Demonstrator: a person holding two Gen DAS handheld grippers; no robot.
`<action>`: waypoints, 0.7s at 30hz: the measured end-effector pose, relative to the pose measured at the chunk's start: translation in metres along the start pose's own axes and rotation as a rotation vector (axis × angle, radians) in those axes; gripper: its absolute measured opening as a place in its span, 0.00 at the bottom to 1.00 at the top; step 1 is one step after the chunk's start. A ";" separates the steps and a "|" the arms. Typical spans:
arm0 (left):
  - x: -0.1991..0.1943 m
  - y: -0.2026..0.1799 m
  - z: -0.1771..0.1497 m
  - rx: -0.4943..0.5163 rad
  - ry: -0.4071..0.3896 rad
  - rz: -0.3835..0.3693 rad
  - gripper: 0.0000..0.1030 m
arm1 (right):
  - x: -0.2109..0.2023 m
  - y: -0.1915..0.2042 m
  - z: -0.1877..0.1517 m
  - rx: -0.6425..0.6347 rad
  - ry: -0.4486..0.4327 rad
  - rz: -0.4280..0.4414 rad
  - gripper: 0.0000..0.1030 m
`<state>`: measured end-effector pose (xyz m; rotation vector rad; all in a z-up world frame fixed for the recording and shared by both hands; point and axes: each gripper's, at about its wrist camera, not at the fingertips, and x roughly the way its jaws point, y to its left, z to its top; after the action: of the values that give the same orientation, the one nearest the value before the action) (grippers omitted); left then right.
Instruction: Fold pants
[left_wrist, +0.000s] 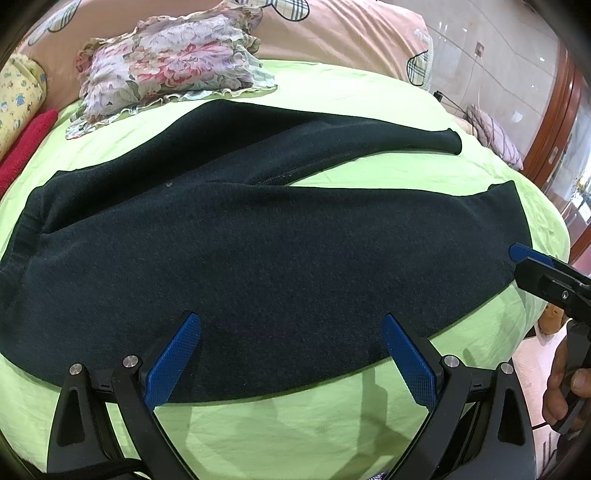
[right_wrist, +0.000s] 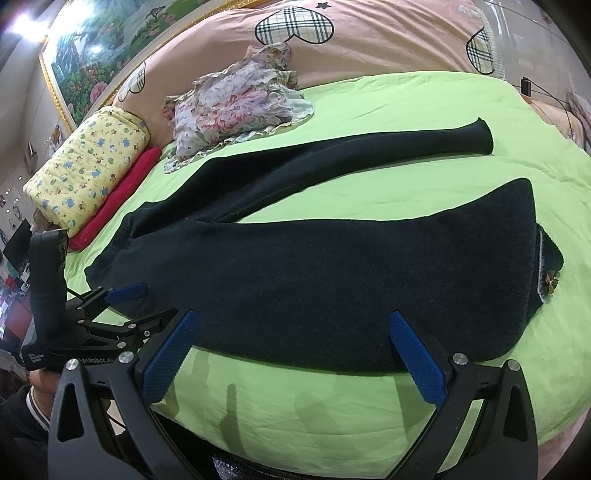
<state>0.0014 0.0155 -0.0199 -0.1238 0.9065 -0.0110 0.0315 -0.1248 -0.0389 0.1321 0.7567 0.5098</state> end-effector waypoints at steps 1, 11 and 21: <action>0.000 0.000 0.000 0.001 0.001 -0.002 0.96 | -0.002 -0.001 0.000 0.001 -0.003 -0.001 1.00; 0.000 -0.003 0.002 0.005 0.007 -0.017 0.96 | -0.018 -0.015 0.003 0.026 -0.044 -0.018 1.00; 0.001 -0.010 0.012 0.036 0.007 -0.029 0.96 | -0.040 -0.045 0.011 0.080 -0.090 -0.053 1.00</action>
<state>0.0114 0.0067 -0.0120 -0.1032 0.9109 -0.0545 0.0323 -0.1825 -0.0195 0.2076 0.6907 0.4210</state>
